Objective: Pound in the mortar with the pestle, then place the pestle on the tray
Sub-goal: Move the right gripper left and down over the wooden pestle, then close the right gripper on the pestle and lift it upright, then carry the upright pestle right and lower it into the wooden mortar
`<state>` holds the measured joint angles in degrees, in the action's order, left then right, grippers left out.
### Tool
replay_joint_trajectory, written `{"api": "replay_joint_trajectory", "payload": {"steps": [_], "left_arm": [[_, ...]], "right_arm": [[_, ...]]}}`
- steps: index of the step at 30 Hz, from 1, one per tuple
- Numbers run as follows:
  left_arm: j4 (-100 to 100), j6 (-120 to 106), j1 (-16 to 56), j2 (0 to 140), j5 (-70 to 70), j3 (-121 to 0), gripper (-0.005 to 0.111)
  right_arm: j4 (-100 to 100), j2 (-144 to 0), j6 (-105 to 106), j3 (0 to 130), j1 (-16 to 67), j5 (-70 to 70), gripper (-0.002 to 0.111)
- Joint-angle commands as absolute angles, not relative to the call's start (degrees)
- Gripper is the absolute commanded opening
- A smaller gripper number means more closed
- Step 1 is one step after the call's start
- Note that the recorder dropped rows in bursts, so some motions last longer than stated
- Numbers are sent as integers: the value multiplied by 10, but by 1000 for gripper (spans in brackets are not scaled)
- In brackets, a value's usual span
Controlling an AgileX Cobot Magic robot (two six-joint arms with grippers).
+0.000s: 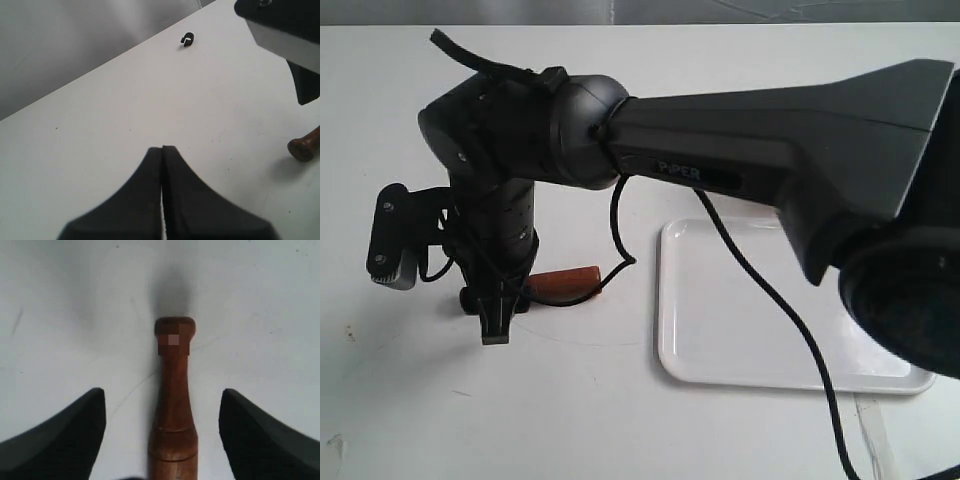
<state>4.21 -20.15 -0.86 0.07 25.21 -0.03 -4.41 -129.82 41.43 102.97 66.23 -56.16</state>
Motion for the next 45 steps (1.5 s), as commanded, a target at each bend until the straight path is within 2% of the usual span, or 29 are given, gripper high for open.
{"api": "replay_joint_trajectory", "payload": {"steps": [1, 5, 9, 12, 16, 18, 24, 28, 35, 42, 45], "left_arm": [[38, -197, -4, 0, 250, 0, 0], [38, -197, -4, 0, 250, 0, 0], [38, -197, -4, 0, 250, 0, 0], [38, -197, -4, 0, 250, 0, 0], [38, -197, -4, 0, 250, 0, 0], [38, -197, -4, 0, 250, 0, 0], [38, -197, -4, 0, 250, 0, 0], [38, -197, -4, 0, 250, 0, 0], [38, -197, -4, 0, 250, 0, 0], [38, -197, -4, 0, 250, 0, 0], [38, -197, -4, 0, 250, 0, 0]], "right_arm": [[-25, -1309, 397, 1034, 663, -548, 58], [-24, -1325, 396, 1034, 663, -516, 55], [12, -1331, 381, 1034, 663, -511, 38], [21, -1331, 381, 1034, 663, -508, 20], [36, -1339, 381, 1034, 663, -507, 14], [50, -1340, 378, 1034, 663, -495, 0], [49, -1293, 303, 1026, 658, -379, 0], [50, -1235, 231, 967, 643, -249, 0], [43, -1097, 176, 733, 604, 89, 0], [-63, -949, 182, 480, 556, 442, 0], [-112, -891, 189, 411, 521, 508, 0]]}}
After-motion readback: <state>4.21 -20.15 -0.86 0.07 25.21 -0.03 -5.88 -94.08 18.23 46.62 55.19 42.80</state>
